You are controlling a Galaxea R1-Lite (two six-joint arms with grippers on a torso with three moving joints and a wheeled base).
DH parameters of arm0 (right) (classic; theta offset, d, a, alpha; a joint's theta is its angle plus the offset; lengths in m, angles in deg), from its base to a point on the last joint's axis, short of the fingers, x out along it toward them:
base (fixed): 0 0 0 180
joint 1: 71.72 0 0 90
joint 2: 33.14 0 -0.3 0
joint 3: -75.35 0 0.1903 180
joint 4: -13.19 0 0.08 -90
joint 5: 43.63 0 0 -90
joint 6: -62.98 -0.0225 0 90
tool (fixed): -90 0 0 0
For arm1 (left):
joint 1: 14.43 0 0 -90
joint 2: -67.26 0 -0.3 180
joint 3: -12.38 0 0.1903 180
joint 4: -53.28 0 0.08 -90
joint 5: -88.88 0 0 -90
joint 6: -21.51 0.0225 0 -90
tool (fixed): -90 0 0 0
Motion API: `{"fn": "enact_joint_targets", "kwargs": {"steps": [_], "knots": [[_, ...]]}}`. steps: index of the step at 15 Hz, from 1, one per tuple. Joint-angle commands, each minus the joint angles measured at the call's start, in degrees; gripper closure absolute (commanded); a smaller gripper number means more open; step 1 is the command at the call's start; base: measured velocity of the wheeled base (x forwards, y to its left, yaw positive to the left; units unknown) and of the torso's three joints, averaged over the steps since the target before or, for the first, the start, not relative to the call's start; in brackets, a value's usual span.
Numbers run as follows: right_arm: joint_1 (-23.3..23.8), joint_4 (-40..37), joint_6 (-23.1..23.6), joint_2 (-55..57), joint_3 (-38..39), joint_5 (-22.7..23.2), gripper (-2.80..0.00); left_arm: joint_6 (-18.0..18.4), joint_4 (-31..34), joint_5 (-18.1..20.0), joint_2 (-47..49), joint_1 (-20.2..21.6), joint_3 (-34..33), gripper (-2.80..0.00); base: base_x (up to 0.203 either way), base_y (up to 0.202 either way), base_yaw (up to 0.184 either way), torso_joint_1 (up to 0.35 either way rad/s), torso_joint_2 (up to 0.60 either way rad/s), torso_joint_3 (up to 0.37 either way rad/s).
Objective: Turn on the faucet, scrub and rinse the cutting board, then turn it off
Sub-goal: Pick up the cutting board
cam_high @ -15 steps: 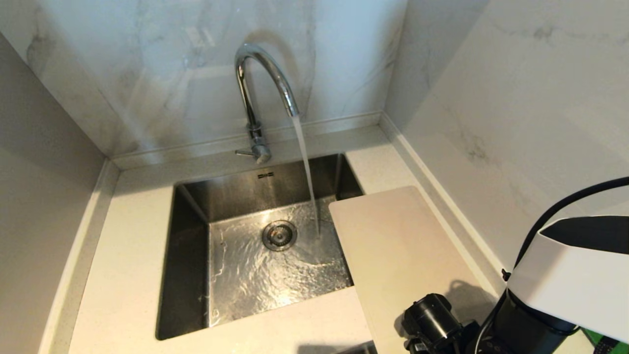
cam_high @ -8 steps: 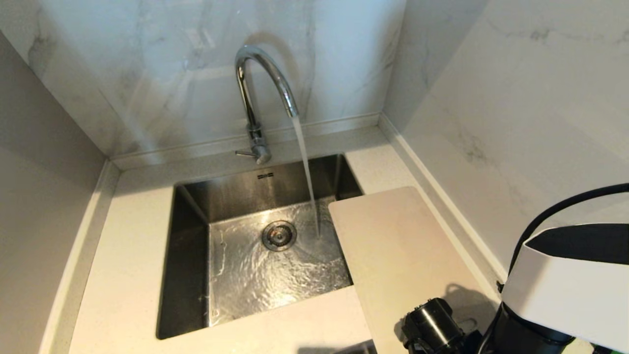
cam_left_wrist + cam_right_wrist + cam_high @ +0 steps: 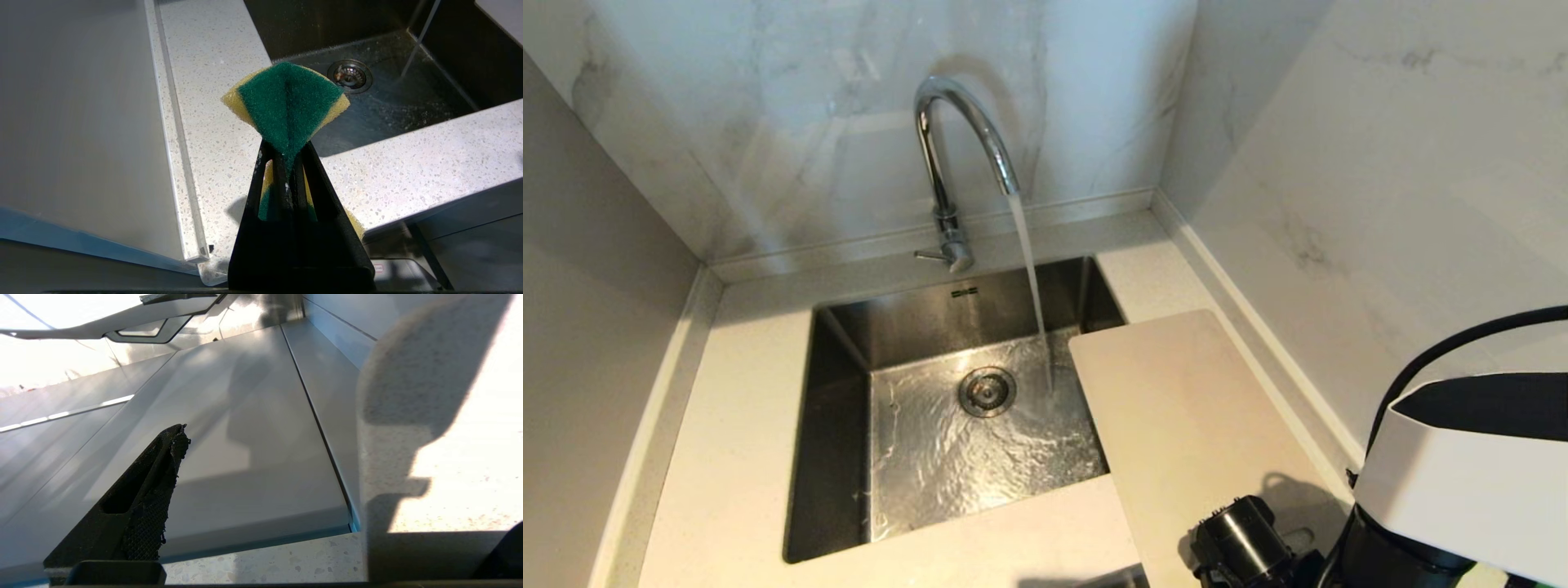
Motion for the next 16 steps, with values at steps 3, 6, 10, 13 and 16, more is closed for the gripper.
{"fn": "enact_joint_targets", "kwargs": {"steps": [3, 6, 10, 13, 16], "knots": [[-0.25, -3.66, 0.16, -1.53, -0.14, -0.29, -2.80, -0.06, 0.00, 0.02, -0.04, -0.02, -0.09, 0.00, 0.000, 0.000, 0.000, 0.000, 0.00, 0.000], [-0.98, 5.67, -0.20, 1.42, 2.87, -0.33, -2.80, 0.03, 0.00, 0.02, -0.04, -0.02, -0.09, 0.00, 0.000, 0.000, 0.000, 0.000, 0.00, 0.000], [-1.00, 7.79, -0.24, 2.16, 3.88, 0.00, -2.80, -0.06, 0.00, 0.02, -0.04, -0.02, -0.09, 0.00, 0.000, 0.000, 0.000, 0.000, 0.00, 0.000], [-1.00, 7.64, -0.17, 2.17, 3.63, 0.07, -2.80, -0.06, 0.00, 0.02, -0.04, 0.04, -0.09, 0.00, 0.000, 0.000, 0.000, 0.000, 0.00, 0.000], [-0.91, 6.66, -0.15, 1.90, 3.17, 0.35, -2.80, -0.06, 0.00, 0.02, -0.04, 0.03, -0.09, 0.00, 0.000, 0.000, 0.000, 0.000, 0.00, 0.000]]}}
